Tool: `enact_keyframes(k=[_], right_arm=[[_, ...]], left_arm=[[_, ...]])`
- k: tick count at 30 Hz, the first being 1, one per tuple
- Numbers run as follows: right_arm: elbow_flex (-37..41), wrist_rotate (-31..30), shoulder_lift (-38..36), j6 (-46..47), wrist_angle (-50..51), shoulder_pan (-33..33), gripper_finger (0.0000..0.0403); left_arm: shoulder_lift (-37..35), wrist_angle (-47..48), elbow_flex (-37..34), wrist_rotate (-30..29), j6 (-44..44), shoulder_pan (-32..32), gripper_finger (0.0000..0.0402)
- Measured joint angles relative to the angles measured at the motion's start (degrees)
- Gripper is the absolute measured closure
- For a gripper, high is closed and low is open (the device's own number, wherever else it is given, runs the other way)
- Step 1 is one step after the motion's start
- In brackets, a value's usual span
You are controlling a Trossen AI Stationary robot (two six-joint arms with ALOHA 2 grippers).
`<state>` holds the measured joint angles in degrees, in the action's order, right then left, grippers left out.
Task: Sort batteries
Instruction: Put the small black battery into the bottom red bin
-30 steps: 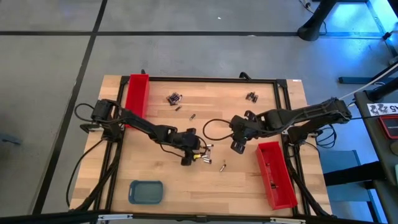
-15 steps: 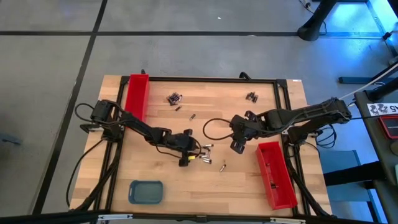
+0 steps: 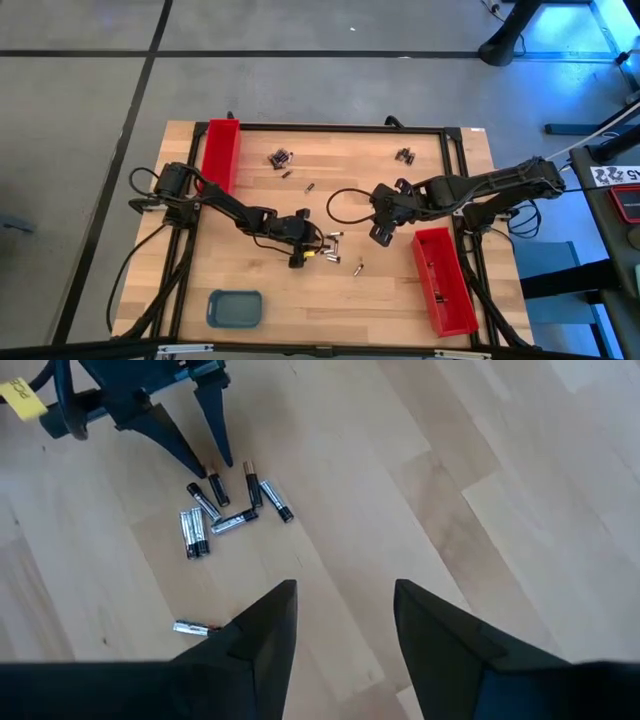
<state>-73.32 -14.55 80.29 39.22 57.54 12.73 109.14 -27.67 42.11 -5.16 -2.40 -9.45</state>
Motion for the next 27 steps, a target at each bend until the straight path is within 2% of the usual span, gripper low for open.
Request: enact_keyframes(k=[10, 14, 20, 27], right_arm=[[0.00, -0.46, 0.02, 0.69, 0.00, 0.00, 0.0233], [0.00, -0.45, 0.02, 1.03, 0.07, 0.00, 0.0233], [0.00, -0.53, 0.02, 1.30, 0.07, 0.00, 0.0233], [0.04, -0.96, -1.39, 0.32, -1.65, 0.07, 0.0233]], left_arm=[[4.94, -6.04, 0.11, 1.52, -1.68, -0.11, 0.0286], [5.35, -5.97, 0.19, 1.51, -2.33, -0.11, 0.0313], [5.35, -5.53, -0.04, 1.61, -4.04, -0.03, 0.0380], [1.77, -3.02, -0.32, 2.63, -11.46, 0.99, 0.0380]])
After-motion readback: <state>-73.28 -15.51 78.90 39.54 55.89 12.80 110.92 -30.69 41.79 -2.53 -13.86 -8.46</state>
